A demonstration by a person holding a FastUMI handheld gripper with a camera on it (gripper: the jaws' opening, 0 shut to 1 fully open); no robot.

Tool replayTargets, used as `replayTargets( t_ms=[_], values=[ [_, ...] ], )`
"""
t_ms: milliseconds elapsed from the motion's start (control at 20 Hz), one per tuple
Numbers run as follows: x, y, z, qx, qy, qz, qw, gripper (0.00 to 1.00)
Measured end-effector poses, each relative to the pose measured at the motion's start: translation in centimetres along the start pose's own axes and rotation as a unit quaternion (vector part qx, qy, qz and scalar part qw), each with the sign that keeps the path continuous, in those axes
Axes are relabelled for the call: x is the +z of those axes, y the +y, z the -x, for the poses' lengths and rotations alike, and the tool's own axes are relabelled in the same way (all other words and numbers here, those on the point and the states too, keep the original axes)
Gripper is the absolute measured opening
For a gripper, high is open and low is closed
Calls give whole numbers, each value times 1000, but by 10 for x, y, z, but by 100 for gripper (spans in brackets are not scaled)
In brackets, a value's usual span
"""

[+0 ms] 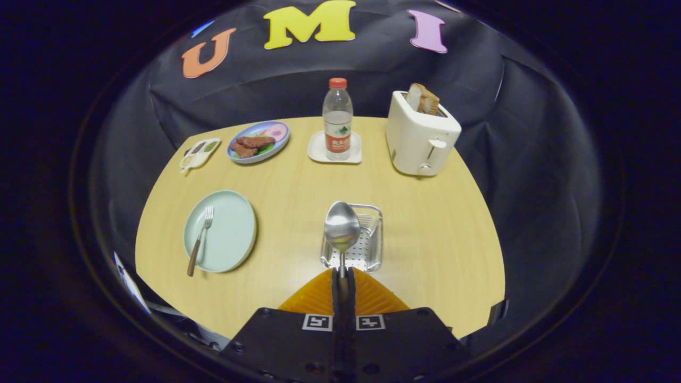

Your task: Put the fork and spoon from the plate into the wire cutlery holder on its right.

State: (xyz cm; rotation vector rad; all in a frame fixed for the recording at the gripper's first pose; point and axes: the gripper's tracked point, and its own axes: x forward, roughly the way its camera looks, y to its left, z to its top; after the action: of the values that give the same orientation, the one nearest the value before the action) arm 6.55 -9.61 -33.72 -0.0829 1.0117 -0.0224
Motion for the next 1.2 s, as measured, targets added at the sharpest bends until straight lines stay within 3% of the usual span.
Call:
replayTargets(
  t_ms=[550, 800, 1200],
  values=[
    [0, -10, -6, 26, 91, -1, 996, 3],
    [5, -9, -24, 14, 124, -5, 992, 2],
    [37, -6, -32, -9, 80, -4, 997, 6]
  ],
)
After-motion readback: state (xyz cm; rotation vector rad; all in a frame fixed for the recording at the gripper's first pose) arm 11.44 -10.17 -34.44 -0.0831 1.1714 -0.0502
